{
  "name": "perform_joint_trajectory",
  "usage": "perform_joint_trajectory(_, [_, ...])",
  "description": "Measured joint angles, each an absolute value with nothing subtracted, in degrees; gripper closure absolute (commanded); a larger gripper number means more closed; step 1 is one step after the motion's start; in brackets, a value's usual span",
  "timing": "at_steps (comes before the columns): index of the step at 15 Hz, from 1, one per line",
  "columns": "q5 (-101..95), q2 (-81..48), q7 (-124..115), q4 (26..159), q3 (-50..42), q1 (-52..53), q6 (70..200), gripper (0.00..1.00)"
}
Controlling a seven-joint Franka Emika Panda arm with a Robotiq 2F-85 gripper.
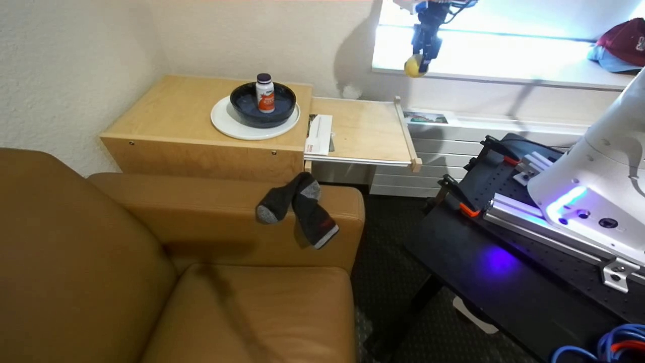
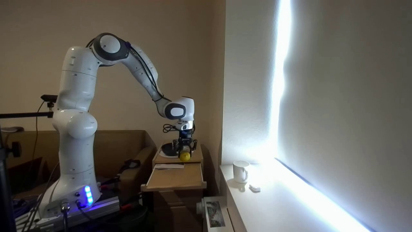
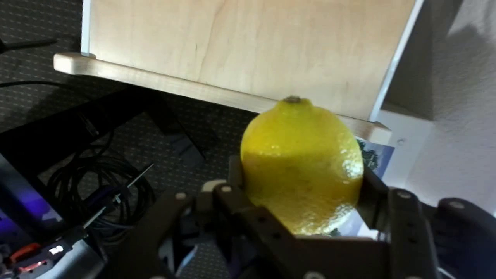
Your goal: Place the white bottle in the black bowl on top of the night stand, place the lemon in the white mug on the window sill, close the open drawer on the nightstand
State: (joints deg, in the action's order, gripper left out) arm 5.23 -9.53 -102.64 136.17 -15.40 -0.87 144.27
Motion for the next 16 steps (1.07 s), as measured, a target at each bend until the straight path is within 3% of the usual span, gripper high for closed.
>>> perform_joint_trajectory(1, [5.2,-6.1,-100.4,137.8,-15.3,-1.7,144.6,0.32])
perform_joint_trajectory(3, [3.7,0.3,-98.5,140.9,-14.2,-1.8,144.5,0.32])
perform_joint_trajectory(4, [3.5,2.7,-98.5,142.2,-13.4,-1.7,144.4,0.57])
perform_joint_trajectory(9, [-1.1,3.0,-105.3,142.6,-11.5,-4.7,147.4,0.57])
perform_joint_trajectory(15, [3.7,-2.2,-106.6,130.9,-18.0,-14.4,146.9,0.57])
perform_joint_trajectory(16, [6.3,-3.9,-106.6,127.6,-18.9,-15.4,145.5,0.32])
